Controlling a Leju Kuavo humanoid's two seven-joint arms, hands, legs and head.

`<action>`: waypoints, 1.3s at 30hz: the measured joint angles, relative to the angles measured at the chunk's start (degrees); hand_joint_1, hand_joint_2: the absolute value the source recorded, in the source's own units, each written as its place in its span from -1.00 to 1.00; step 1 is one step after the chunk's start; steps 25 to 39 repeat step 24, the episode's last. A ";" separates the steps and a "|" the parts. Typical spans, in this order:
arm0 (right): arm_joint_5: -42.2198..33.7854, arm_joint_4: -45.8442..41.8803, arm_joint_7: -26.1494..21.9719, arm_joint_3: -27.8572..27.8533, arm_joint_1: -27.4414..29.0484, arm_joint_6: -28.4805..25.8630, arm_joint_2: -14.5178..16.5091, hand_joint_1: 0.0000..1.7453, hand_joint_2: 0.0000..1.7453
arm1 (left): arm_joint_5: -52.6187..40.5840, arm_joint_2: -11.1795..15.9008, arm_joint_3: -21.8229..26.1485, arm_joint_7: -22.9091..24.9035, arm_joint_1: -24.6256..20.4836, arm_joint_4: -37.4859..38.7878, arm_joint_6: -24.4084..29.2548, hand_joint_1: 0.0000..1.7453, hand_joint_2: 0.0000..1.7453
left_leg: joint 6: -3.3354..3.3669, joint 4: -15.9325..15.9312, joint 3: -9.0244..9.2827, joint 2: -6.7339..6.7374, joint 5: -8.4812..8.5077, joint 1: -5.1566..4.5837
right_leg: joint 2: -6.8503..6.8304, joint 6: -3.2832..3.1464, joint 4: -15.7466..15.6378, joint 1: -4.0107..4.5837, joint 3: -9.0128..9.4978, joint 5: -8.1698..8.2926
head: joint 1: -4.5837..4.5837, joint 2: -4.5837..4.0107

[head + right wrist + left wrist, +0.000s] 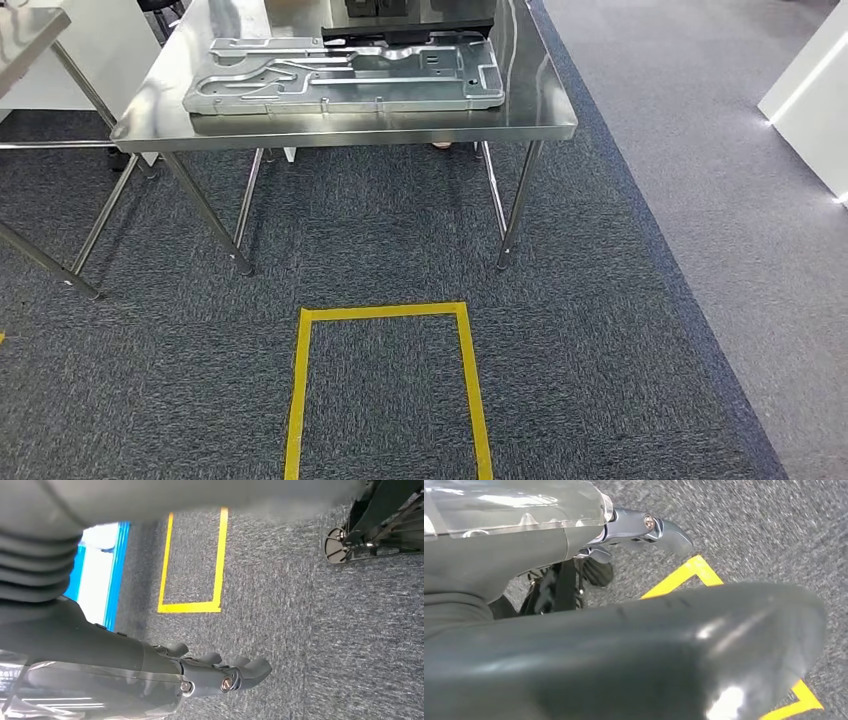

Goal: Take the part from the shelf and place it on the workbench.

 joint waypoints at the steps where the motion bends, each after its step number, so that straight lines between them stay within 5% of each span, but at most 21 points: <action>1: 0.00 0.00 0.04 -0.01 -0.01 -0.05 0.01 -1.00 1.00 | 0.00 0.01 0.00 -0.01 -0.02 0.00 -0.01 -1.00 -1.00 | 0.29 -1.63 0.61 -0.07 0.36 -0.06 | 0.04 0.35 0.28 0.10 -0.17 -0.09 | 0.01 0.00; 5: 0.00 0.02 0.10 -0.03 -0.01 -0.07 0.02 -1.00 1.00 | 0.17 0.02 0.01 -0.04 -0.04 0.00 -0.01 -1.00 -1.00 | 2.08 -2.23 0.41 -0.13 0.73 -0.29 | 0.09 1.72 0.93 -0.10 -0.58 -0.47 | 0.01 0.00; 8: -0.05 0.04 0.36 -0.07 0.01 -0.08 0.04 -1.00 1.00 | 0.33 0.06 0.02 -0.02 -0.08 0.00 -0.02 -1.00 -1.00 | 3.06 -2.46 0.05 0.05 1.31 -0.28 | 0.07 2.39 8.91 -0.29 -4.15 -5.55 | 0.01 0.00; 10: -0.13 0.04 0.75 -0.28 0.03 -0.08 0.04 -1.00 1.00 | 0.33 0.05 0.03 0.47 -0.05 0.00 0.03 -1.00 0.00 | 3.33 -2.42 -0.31 0.12 1.47 -0.46 | 0.07 2.81 15.89 -0.42 -7.29 -8.38 | 0.01 0.00; 12: -0.15 0.05 0.74 -0.66 0.08 -0.01 0.04 -1.00 0.00 | 0.33 0.07 0.16 1.45 -0.03 0.00 0.16 -1.00 1.00 | 3.40 -2.36 -0.40 0.08 1.52 -0.53 | 0.06 3.12 15.53 -0.61 -6.86 -6.94 | 0.01 0.00; 14: -0.15 0.07 -0.02 -0.95 0.05 0.25 0.04 -1.00 -1.00 | 0.33 0.09 0.44 2.19 -0.08 0.00 0.49 -1.00 1.00 | 3.34 -2.24 -0.33 0.02 1.48 -0.58 | 0.06 3.29 7.43 -0.87 -2.68 -3.01 | 0.01 0.00; 16: -0.15 0.07 -0.82 -1.17 -0.07 0.80 0.04 -1.00 0.00 | 0.33 0.16 0.73 2.38 -0.19 0.00 0.91 -1.00 1.00 | 3.03 -1.97 -0.42 -0.02 1.29 -0.87 | 0.10 3.08 0.83 -0.84 0.50 -0.95 | 0.01 0.00; 18: -0.23 0.07 -1.33 -1.36 -0.13 1.30 0.05 -1.00 1.00 | 0.33 0.28 1.08 2.48 -0.26 0.00 1.03 -1.00 1.00 | 2.70 -1.80 -0.54 -0.03 1.18 -1.08 | 0.13 2.67 -0.44 -0.61 0.96 -0.87 | 0.01 0.00; 21: -0.61 0.06 -1.92 -1.64 -0.04 1.10 0.04 -1.00 1.00 | 0.33 0.37 1.46 2.85 -0.23 0.00 0.50 -1.00 1.00 | 2.42 -1.90 -0.55 -0.03 1.35 -0.98 | 0.12 2.41 -0.32 -0.40 0.86 -0.85 | 0.01 0.00; 23: -1.74 -0.01 -2.20 -1.07 0.18 0.75 0.04 -1.00 1.00 | 0.33 0.40 1.16 3.41 0.01 -0.11 0.14 -1.00 0.00 | 2.30 -1.96 -0.55 -0.04 1.41 -0.89 | 0.12 2.26 -0.21 -0.36 0.79 -0.87 | 0.01 0.00; 24: -2.13 -0.03 -2.27 -0.82 0.26 0.69 0.04 -1.00 1.00 | 0.33 0.41 1.04 3.57 0.10 -0.15 0.05 -1.00 -0.33 | 2.29 -1.97 -0.55 -0.03 1.42 -0.87 | 0.12 2.22 -0.18 -0.35 0.77 -0.87 | 0.01 0.00; 39: -2.13 -0.03 -2.27 -0.82 0.26 0.69 0.04 -1.00 1.00 | 0.33 0.41 1.04 3.57 0.10 -0.15 0.05 -1.00 -0.33 | 2.29 -1.97 -0.55 -0.03 1.42 -0.87 | 0.12 2.22 -0.18 -0.35 0.77 -0.87 | 0.01 0.00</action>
